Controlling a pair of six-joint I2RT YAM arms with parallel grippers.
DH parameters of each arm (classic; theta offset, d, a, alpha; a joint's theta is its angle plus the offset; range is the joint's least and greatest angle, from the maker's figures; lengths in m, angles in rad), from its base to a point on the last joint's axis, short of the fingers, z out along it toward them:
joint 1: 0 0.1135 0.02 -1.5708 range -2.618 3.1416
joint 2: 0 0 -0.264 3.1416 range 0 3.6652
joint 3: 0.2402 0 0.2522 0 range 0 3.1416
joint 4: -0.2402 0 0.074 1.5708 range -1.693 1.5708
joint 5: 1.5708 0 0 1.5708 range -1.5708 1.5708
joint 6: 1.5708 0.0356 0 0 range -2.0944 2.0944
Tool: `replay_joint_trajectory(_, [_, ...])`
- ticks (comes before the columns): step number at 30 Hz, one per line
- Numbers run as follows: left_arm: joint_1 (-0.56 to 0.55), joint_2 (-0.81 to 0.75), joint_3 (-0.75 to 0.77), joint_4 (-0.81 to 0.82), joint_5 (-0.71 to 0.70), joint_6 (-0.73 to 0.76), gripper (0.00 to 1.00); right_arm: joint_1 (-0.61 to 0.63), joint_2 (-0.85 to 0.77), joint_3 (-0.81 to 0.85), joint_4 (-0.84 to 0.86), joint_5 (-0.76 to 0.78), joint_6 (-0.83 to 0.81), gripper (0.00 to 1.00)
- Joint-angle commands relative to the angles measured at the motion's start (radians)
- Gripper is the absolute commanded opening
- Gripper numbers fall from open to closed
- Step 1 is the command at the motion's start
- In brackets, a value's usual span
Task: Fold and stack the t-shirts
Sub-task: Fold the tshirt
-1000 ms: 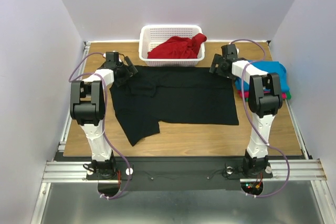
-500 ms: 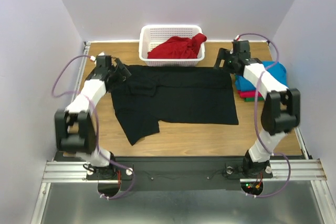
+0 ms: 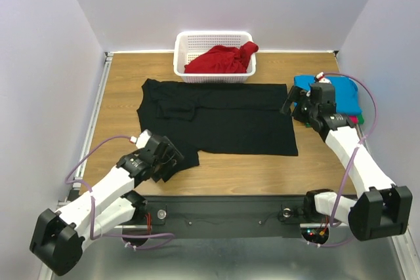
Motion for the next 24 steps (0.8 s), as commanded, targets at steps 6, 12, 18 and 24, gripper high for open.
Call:
replay_joint_trajectory(6, [-0.022,-0.009,0.031,-0.143,-0.193,-0.228,0.99,-0.005,-0.041,0.021,-0.010,0.067,0.020,1.00])
replay_joint_trajectory(12, [-0.022,0.120,0.005,-0.094,-0.168,-0.254,0.95,-0.005,-0.016,0.030,-0.026,0.092,0.030,1.00])
replay_joint_trajectory(18, [-0.022,0.102,0.008,-0.108,-0.173,-0.268,0.76,-0.005,-0.030,0.024,-0.067,0.110,0.067,1.00])
replay_joint_trajectory(24, [-0.022,-0.048,-0.040,-0.092,-0.178,-0.291,0.35,-0.005,-0.122,-0.069,-0.156,0.166,0.161,1.00])
